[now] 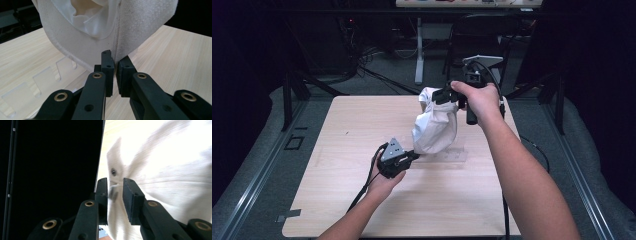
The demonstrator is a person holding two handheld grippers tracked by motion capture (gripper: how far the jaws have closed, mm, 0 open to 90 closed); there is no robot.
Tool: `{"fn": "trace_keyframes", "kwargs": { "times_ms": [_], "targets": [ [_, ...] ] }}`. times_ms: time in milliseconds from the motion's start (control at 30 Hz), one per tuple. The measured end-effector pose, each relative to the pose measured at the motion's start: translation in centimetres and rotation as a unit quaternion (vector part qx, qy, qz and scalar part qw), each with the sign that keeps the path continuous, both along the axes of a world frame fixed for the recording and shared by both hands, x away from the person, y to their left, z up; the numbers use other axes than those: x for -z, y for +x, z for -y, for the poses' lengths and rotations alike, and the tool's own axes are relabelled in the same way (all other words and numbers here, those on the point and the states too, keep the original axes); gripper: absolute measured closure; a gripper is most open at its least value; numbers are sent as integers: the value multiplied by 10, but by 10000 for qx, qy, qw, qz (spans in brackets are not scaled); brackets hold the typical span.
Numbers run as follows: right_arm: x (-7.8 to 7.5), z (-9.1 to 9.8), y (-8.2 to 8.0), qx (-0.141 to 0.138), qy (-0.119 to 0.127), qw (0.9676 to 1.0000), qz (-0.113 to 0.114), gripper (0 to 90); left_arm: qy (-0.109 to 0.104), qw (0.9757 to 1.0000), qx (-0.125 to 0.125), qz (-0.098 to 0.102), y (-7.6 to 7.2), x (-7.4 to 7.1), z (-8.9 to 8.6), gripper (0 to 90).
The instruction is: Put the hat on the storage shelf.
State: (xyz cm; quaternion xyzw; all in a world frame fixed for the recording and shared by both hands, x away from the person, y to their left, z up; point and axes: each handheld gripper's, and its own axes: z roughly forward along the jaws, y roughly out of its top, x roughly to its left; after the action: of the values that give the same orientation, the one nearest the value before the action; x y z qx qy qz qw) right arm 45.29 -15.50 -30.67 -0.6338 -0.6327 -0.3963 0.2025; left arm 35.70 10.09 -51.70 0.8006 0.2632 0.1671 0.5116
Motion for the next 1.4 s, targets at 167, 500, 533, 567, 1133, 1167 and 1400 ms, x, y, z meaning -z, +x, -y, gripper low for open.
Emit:
{"fn": "trace_keyframes", "kwargs": {
  "times_ms": [167, 500, 533, 567, 1133, 1167, 1400],
  "targets": [
    [-2, 4, -2, 48, 53, 9999, 77, 704, -12, 9999, -127, -54, -2, 3, -3, 858],
    [-6, 20, -7, 95, 20, 9999, 108, 698, -53, 9991, -236, -356, -1, 17, -13, 856],
    [-6, 21, -7, 108, 22, 9999, 117, 698, -20, 9991, -257, -342, -2, 19, -12, 856],
    [-6, 22, -7, 166, 35, 9998, 127, 697, -3, 9989, -260, -386, -2, 20, -12, 855],
    [-8, 28, -19, 76, -381, 9989, 268, 656, 69, 9964, -403, -743, -13, 27, -27, 708],
    [-8, 28, -20, 82, -406, 9988, 269, 652, 139, 9964, -445, -701, -14, 27, -28, 691],
    [1, 34, -28, 55, -714, 9970, 290, 619, 485, 9948, -547, -715, -24, 28, -40, 547]
  ]
}}
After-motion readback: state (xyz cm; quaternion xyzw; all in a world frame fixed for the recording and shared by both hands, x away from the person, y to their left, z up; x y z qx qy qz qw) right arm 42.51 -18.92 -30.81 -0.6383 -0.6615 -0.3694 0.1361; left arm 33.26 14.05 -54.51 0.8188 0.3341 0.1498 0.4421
